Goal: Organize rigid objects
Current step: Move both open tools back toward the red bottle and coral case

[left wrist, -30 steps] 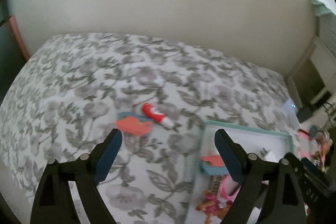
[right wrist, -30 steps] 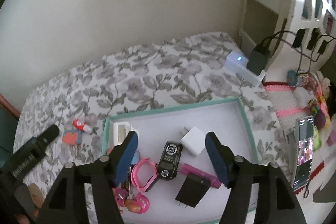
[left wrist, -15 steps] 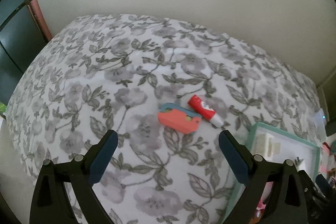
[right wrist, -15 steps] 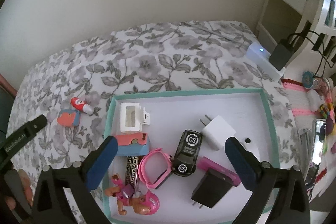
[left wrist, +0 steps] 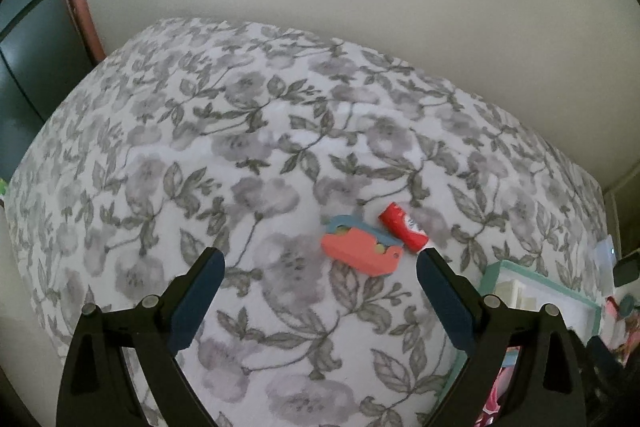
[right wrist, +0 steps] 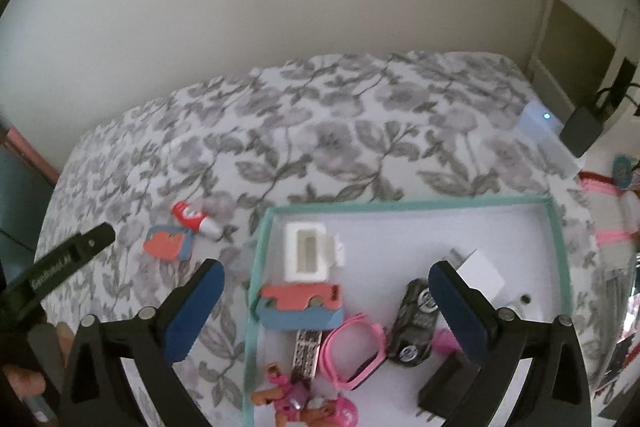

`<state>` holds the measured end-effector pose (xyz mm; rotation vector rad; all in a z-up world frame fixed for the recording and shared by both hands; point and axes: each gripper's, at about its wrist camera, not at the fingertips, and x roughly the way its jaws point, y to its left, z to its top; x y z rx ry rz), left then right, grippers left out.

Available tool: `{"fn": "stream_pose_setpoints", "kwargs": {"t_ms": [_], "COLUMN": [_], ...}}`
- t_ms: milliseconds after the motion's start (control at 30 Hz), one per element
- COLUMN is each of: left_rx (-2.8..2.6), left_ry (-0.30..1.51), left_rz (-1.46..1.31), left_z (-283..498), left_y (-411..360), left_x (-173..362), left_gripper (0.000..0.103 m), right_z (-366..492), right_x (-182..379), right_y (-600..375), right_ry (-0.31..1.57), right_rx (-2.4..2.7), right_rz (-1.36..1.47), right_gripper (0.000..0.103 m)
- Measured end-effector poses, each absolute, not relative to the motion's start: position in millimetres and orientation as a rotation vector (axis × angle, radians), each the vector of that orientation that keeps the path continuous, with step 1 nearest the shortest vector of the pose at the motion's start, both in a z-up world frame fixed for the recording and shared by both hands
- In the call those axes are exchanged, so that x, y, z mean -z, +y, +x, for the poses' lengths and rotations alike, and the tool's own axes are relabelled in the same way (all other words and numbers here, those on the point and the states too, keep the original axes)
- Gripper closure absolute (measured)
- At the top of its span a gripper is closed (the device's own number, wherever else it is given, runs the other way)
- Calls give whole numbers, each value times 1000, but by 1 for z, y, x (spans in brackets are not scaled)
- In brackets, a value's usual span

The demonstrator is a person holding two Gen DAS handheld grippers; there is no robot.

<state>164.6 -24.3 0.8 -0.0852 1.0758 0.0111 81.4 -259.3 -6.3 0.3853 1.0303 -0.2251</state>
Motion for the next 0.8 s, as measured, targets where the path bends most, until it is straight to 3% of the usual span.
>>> {"fn": "stream_pose_setpoints", "kwargs": {"t_ms": [500, 800], "left_rx": [99, 169], "left_ry": [1183, 1150], "left_rz": [-3, 91], "left_z": [189, 201], "left_y": [-45, -64], "left_x": [60, 68], "left_gripper": [6, 6], "right_z": [105, 125], "right_x": [37, 47], "right_y": [-235, -234], "right_ry": [1090, 1106], "right_rx": [171, 160], "right_rz": [357, 351], "right_gripper": [0, 0]}}
